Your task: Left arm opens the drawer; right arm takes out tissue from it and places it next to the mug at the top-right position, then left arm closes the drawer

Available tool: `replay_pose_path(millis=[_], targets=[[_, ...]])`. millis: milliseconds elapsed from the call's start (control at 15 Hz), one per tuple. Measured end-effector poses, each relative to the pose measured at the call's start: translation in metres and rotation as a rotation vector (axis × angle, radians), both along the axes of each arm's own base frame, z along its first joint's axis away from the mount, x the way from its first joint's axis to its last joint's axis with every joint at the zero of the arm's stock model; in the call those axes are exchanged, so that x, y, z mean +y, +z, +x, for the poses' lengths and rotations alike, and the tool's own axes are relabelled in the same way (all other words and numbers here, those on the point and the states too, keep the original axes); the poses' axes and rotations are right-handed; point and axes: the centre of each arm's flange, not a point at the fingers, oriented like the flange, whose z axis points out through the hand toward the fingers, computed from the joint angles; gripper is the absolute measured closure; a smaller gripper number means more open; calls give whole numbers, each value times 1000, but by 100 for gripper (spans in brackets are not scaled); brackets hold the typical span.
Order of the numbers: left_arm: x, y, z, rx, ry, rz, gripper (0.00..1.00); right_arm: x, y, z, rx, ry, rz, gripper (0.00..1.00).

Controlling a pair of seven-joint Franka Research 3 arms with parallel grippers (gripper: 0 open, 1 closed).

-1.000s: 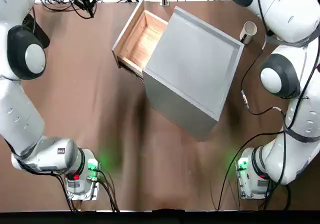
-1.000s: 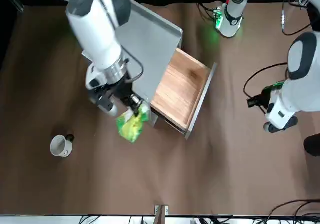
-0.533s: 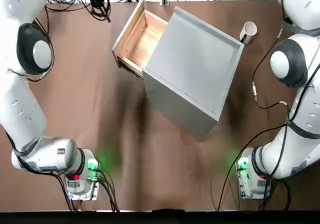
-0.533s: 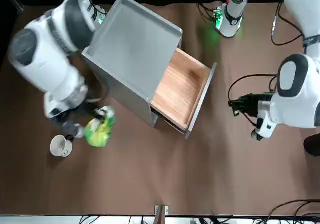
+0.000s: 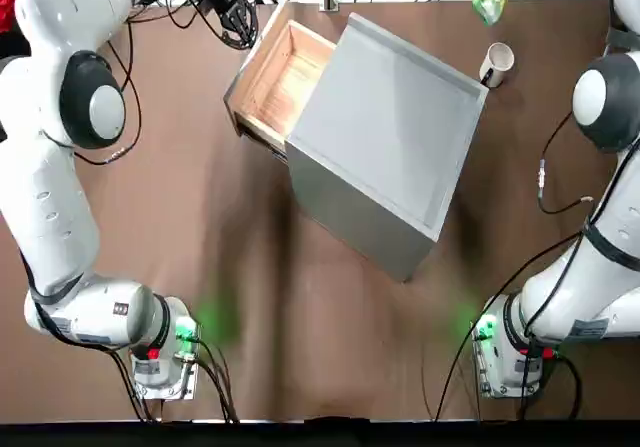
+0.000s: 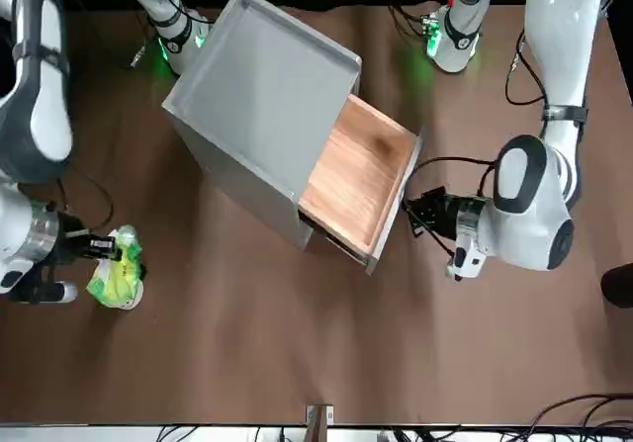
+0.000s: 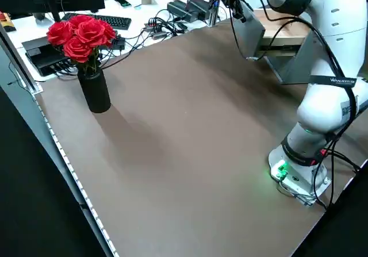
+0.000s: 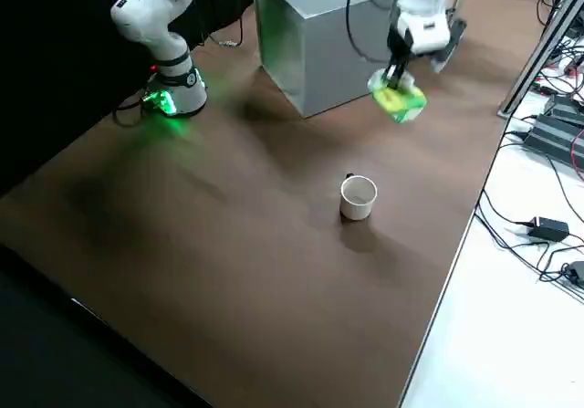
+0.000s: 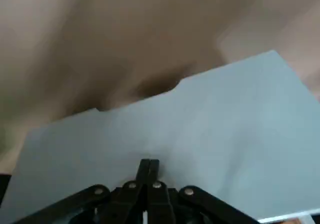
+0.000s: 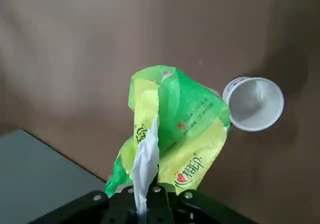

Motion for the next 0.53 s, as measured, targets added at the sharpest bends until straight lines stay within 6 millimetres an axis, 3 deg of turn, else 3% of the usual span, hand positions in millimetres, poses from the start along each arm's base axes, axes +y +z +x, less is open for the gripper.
replay_pose_path(millis=[133, 333, 533], targets=[[-21, 0, -7, 21, 1, 4, 99, -10, -50, 10, 16, 45, 4, 98], [-66, 1, -22, 40, -10, 12, 99, -4, -127, 22, 50, 60, 5, 98], [-109, -2, -38, 55, -15, 18, 99, 7, -175, 27, 65, 89, 7, 98]])
